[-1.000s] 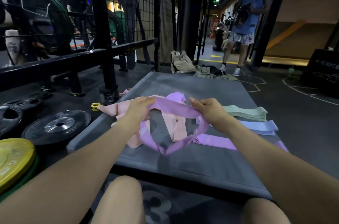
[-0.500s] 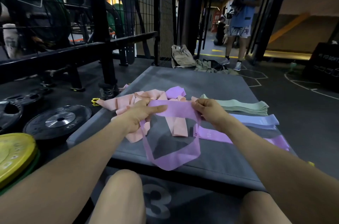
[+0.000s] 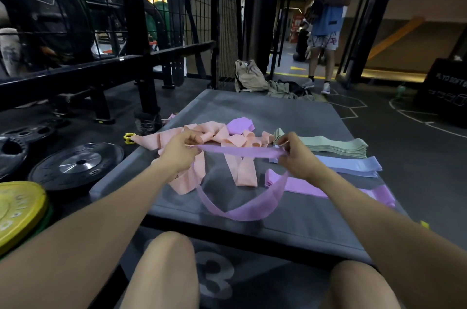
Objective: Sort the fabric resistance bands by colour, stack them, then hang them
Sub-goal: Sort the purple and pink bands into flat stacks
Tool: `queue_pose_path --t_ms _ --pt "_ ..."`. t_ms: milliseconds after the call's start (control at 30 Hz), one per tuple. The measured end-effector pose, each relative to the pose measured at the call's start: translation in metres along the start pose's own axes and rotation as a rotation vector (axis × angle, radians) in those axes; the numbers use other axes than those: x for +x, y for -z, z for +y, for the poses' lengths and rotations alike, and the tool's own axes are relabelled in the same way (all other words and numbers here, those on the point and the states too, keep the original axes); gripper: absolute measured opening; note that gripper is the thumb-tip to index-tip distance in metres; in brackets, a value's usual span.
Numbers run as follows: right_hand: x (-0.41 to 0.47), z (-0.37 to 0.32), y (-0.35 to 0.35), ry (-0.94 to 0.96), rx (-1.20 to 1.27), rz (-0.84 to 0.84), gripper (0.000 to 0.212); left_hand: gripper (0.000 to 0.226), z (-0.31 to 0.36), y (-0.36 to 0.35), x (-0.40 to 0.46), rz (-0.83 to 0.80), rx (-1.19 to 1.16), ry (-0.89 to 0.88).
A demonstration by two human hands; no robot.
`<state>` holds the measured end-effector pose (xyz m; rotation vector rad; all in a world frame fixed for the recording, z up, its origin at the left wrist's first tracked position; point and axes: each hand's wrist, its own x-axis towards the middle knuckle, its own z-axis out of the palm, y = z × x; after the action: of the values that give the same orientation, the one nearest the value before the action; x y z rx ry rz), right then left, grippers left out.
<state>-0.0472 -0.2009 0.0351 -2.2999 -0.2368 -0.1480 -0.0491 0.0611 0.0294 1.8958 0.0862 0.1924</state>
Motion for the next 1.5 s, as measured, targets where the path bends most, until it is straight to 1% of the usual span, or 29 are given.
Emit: queue_pose_path --t_ms 133,200,267,300,367,467,567,667,733,767,867,933,967,1000,1033,1167,1233,1267,1300,1367,1400,1467,1500 --pt "0.004 0.008 0.007 -0.035 -0.066 0.166 0.017 0.011 -0.007 0.009 0.004 0.008 0.015 0.085" --pt "0.006 0.013 0.012 -0.104 -0.041 0.209 0.013 0.010 -0.007 0.010 0.003 -0.025 -0.070 0.157" --pt "0.006 0.016 0.016 -0.208 0.079 0.182 0.009 0.011 -0.007 0.009 0.002 -0.055 -0.229 0.214" --pt "0.005 0.016 0.017 -0.252 0.146 0.166 0.015 0.011 -0.006 0.008 0.003 -0.065 -0.284 0.232" --pt "0.000 0.016 0.018 -0.306 0.290 0.135 0.020 0.011 -0.007 0.006 0.005 -0.093 -0.335 0.265" --pt "-0.008 0.014 0.020 -0.379 0.557 0.057 0.016 0.009 -0.008 0.005 0.005 -0.194 -0.399 0.330" --pt "-0.012 0.019 0.026 -0.455 0.653 0.011 0.012 0.012 -0.006 0.002 -0.001 -0.270 -0.416 0.395" --pt "-0.015 0.029 0.031 -0.504 0.727 -0.003 0.012 0.012 -0.002 0.002 -0.007 -0.222 -0.391 0.459" --pt "-0.017 0.034 0.034 -0.524 0.794 -0.046 0.013 0.017 -0.002 0.005 -0.008 -0.197 -0.441 0.492" --pt "-0.018 0.037 0.035 -0.537 0.806 -0.063 0.011 0.017 -0.003 0.007 -0.007 -0.209 -0.470 0.503" --pt "-0.027 0.039 0.043 -0.556 0.759 -0.167 0.007 0.020 -0.006 0.011 -0.009 -0.267 -0.431 0.500" --pt "-0.030 0.042 0.047 -0.551 0.748 -0.222 0.016 0.030 -0.009 0.012 -0.009 -0.286 -0.398 0.482" --pt "-0.031 0.044 0.047 -0.557 0.718 -0.234 0.024 0.034 -0.010 0.011 -0.009 -0.287 -0.402 0.477" --pt "-0.030 0.046 0.047 -0.573 0.676 -0.228 0.031 0.035 -0.009 0.010 -0.010 -0.282 -0.415 0.466" --pt "-0.031 0.045 0.045 -0.580 0.649 -0.227 0.032 0.033 -0.008 0.007 -0.010 -0.268 -0.422 0.445" --pt "-0.028 0.047 0.033 -0.571 0.558 -0.206 0.021 0.024 -0.003 -0.007 -0.010 -0.207 -0.398 0.382" --pt "-0.030 0.047 0.026 -0.547 0.461 -0.210 0.022 0.015 -0.005 -0.013 -0.011 -0.248 -0.273 0.361" --pt "-0.032 0.049 0.023 -0.524 0.360 -0.223 0.025 0.012 -0.008 -0.015 -0.011 -0.277 -0.144 0.328" --pt "-0.034 0.050 0.020 -0.490 0.243 -0.243 0.028 0.012 -0.013 -0.017 -0.011 -0.312 0.034 0.265" --pt "-0.038 0.053 0.017 -0.410 0.047 -0.287 0.031 0.017 -0.021 -0.020 -0.013 -0.370 0.358 0.131" --pt "-0.040 0.054 0.015 -0.381 -0.025 -0.303 0.028 0.020 -0.024 -0.021 -0.014 -0.385 0.442 0.090" --pt "-0.045 0.055 0.014 -0.327 -0.179 -0.333 0.020 0.024 -0.030 -0.022 -0.017 -0.397 0.502 0.057" --pt "-0.048 0.055 0.013 -0.302 -0.260 -0.338 0.020 0.024 -0.033 -0.023 -0.019 -0.391 0.522 0.042"
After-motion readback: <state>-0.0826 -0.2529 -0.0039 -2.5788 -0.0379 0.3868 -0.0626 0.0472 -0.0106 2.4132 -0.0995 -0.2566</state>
